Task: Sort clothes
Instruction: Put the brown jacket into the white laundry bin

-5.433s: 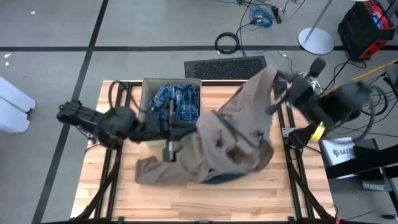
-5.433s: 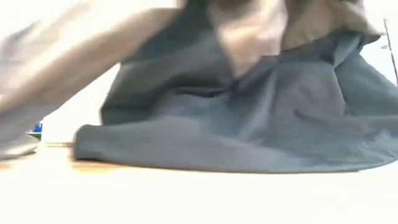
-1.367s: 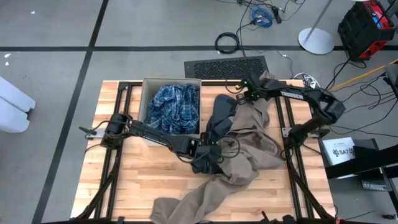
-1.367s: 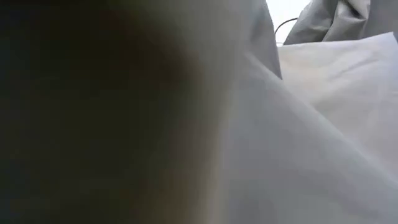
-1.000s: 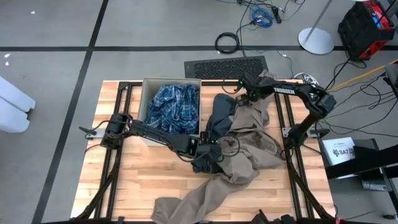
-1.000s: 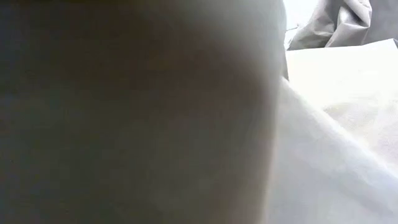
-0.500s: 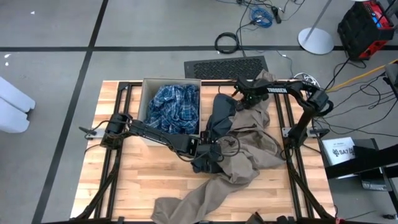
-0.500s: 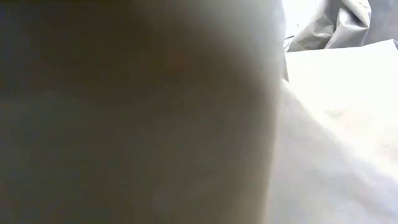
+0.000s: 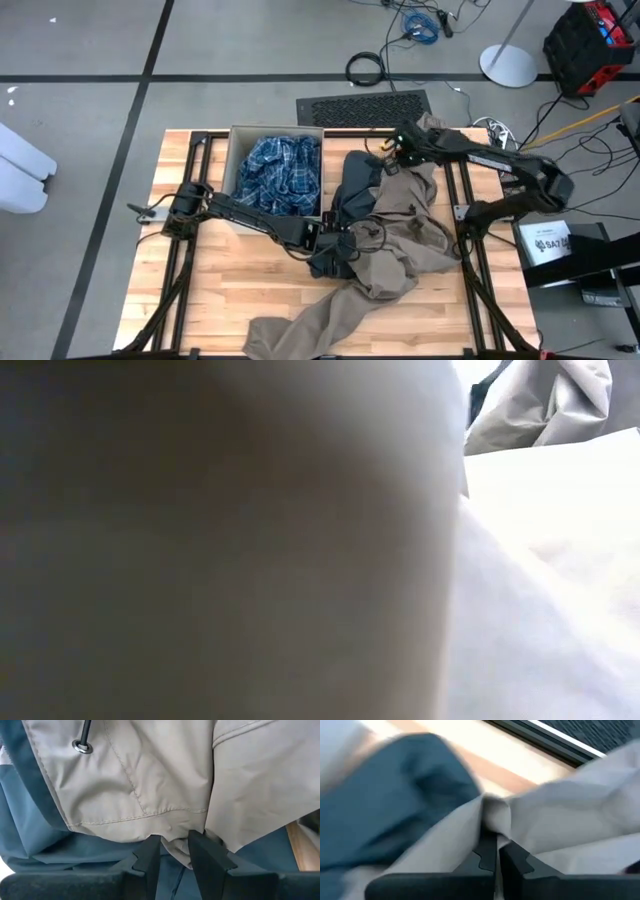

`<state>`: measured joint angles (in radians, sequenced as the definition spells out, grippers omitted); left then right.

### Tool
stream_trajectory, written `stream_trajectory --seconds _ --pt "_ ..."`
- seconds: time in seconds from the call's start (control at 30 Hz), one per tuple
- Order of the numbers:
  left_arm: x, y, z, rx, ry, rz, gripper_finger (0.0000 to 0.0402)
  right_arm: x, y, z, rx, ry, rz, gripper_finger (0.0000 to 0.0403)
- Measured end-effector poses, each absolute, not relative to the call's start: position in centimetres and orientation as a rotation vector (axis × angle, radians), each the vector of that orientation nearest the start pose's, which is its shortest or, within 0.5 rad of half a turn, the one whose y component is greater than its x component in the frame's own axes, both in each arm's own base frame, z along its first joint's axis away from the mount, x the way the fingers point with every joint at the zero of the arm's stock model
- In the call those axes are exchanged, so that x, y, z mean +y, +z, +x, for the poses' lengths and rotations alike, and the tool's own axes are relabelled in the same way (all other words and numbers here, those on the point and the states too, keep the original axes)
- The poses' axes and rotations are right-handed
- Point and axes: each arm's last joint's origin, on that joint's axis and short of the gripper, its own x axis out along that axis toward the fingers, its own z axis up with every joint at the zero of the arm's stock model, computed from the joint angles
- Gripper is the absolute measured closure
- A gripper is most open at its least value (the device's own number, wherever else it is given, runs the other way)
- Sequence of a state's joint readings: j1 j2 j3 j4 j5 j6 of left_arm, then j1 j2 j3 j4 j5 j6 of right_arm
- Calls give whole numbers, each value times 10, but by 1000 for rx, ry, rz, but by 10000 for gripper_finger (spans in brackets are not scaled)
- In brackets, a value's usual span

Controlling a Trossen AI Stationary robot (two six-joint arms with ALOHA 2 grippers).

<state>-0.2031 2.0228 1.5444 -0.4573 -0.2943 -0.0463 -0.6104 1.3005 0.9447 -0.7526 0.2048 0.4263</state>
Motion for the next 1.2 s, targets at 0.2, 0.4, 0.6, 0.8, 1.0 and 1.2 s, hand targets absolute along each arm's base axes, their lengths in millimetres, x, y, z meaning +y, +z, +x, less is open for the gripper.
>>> stream_trajectory --seconds 0.2,0.4,0.6,0.8,1.0,1.2 --pt "-77 204 430 905 110 188 290 -88 275 200 811 -775 568 402" --pt "-77 205 431 895 110 188 290 -81 281 194 726 -1037 428 403" --pt "-78 205 430 902 109 187 290 -102 275 194 749 -1134 389 382" --pt "-80 205 430 900 105 188 290 -133 255 193 850 -1242 406 309" --pt "-80 205 430 901 105 187 290 -167 225 198 932 -1339 456 222" --pt "-80 205 430 906 104 188 290 -199 188 197 1038 -1421 494 158"
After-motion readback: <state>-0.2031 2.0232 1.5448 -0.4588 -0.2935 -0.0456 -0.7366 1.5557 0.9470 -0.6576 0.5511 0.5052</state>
